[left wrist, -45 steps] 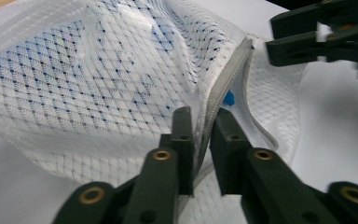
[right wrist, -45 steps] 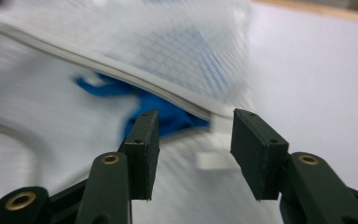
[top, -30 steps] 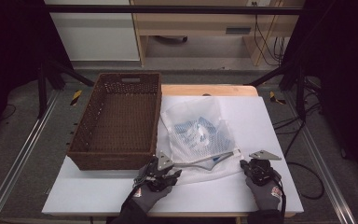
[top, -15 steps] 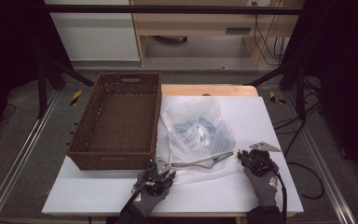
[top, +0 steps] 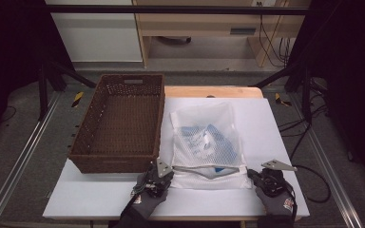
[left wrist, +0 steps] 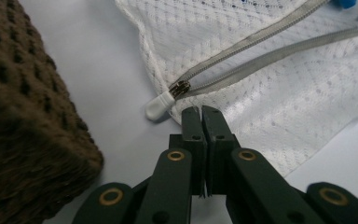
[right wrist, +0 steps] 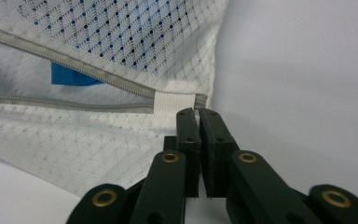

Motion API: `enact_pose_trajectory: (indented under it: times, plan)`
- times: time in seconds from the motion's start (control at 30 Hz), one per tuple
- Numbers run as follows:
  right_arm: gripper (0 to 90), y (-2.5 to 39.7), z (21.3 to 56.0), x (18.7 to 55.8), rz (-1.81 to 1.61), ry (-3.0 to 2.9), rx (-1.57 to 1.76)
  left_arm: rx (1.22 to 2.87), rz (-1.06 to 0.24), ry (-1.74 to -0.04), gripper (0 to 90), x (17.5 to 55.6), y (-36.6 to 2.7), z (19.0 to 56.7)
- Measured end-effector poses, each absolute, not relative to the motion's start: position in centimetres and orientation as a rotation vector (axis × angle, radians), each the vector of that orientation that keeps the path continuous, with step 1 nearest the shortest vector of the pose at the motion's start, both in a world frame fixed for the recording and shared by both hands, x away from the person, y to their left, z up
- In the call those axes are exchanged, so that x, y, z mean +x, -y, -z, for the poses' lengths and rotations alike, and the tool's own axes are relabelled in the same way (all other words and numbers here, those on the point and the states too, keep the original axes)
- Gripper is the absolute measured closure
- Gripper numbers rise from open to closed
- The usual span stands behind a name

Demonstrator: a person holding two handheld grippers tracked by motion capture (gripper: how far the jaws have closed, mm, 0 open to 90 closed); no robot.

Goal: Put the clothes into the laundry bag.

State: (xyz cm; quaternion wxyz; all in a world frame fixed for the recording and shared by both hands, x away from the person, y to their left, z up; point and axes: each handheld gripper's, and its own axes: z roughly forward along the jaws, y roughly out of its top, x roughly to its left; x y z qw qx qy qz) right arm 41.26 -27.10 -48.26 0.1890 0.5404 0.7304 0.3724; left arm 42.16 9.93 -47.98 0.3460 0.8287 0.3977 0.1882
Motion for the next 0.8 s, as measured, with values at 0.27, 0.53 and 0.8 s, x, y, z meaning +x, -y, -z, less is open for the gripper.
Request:
enact_pose_trajectory:
  times: [0.27,0.53,0.8]
  plan:
    - [75.6,26.9,48.7,42.5,-1.047,-2.039,1.482,2.132,-0.477,-1.018,88.2,42.1,-10.7,48.2]
    - [89.0,27.1,48.4,41.8,-1.03,-2.077,1.494,2.129,-0.477,-1.014,87.6,41.9,-11.2,48.2]
    - [77.5,27.3,47.9,41.5,-1.087,-2.046,1.438,2.055,-0.484,-0.964,74.4,41.4,-12.4,47.2]
